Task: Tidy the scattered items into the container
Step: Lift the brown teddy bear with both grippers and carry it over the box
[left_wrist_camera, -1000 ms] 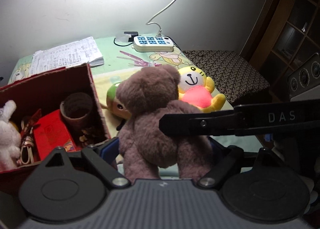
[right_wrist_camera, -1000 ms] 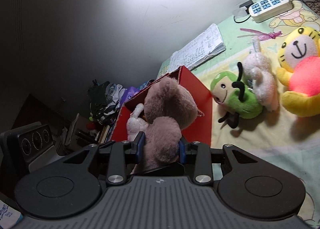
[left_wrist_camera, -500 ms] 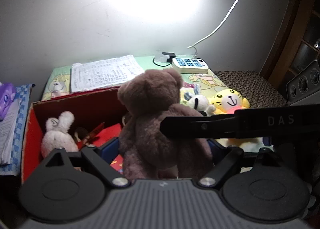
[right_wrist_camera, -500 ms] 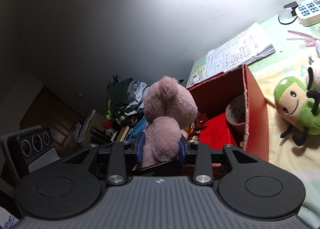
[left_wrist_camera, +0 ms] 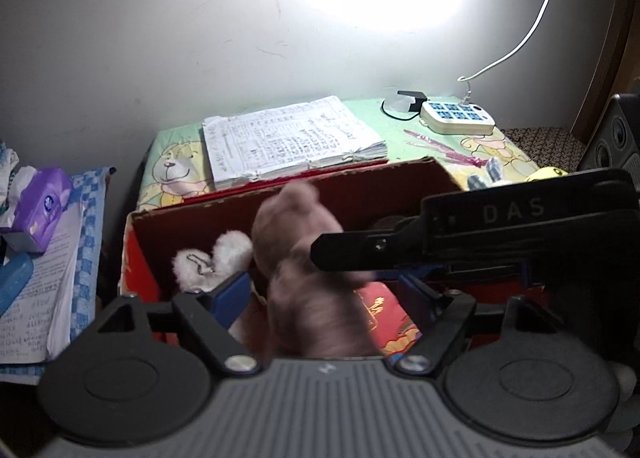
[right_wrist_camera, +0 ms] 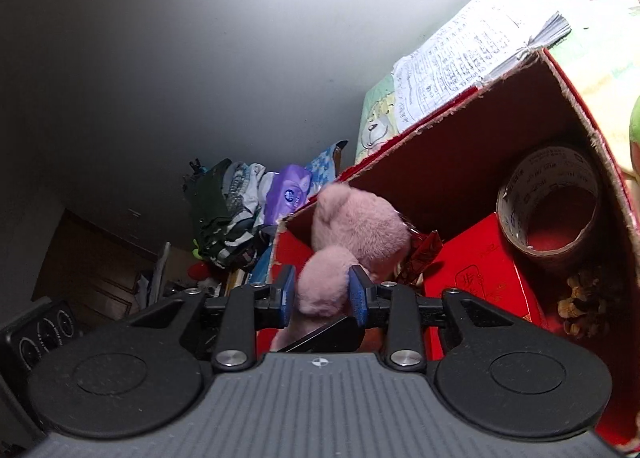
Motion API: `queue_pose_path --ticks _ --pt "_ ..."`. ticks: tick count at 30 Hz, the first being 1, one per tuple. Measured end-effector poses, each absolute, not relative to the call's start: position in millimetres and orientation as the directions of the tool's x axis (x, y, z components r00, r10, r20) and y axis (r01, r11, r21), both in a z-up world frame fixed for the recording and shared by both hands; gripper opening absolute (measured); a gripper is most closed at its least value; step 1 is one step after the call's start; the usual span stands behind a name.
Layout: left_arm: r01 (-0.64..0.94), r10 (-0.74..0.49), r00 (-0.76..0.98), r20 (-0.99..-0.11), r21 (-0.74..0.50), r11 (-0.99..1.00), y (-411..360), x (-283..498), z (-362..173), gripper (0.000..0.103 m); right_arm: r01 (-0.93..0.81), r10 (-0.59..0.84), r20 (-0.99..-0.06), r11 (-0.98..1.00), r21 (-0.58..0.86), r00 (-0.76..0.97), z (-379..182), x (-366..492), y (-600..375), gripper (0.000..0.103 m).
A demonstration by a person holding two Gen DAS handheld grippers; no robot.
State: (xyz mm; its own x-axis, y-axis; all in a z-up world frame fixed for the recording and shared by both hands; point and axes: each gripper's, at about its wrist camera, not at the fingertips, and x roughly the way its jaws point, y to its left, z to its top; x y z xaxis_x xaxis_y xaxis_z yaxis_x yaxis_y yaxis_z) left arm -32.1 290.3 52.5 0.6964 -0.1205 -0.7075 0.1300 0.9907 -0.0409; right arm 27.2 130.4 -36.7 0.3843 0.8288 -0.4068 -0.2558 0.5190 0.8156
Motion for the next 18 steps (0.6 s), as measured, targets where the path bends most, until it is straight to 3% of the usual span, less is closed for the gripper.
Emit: queue_pose_path --ticks 5,11,15,18 --pt "0.113 -0.147 0.646 -0.749 -0.096 0.989 309 -19 31 0.081 -0.176 0.796 -0.496 0.575 0.799 0.348 -54 39 141 0.019" --pt "0.118 -0.155 0.631 -0.76 -0.104 0.988 313 -20 19 0.08 -0.185 0.78 -0.518 0.6 0.778 0.35 -51 40 136 0.019" --pt "0.113 -0.154 0.622 -0.768 -0.106 0.988 312 -13 17 0.082 -0.182 0.686 -0.634 0.716 0.674 0.355 -48 49 144 0.019" --pt "0.114 -0.142 0.62 -0.771 -0.09 0.989 310 -11 15 0.085 -0.182 0.698 -0.645 0.71 0.68 0.31 -55 55 149 0.019"
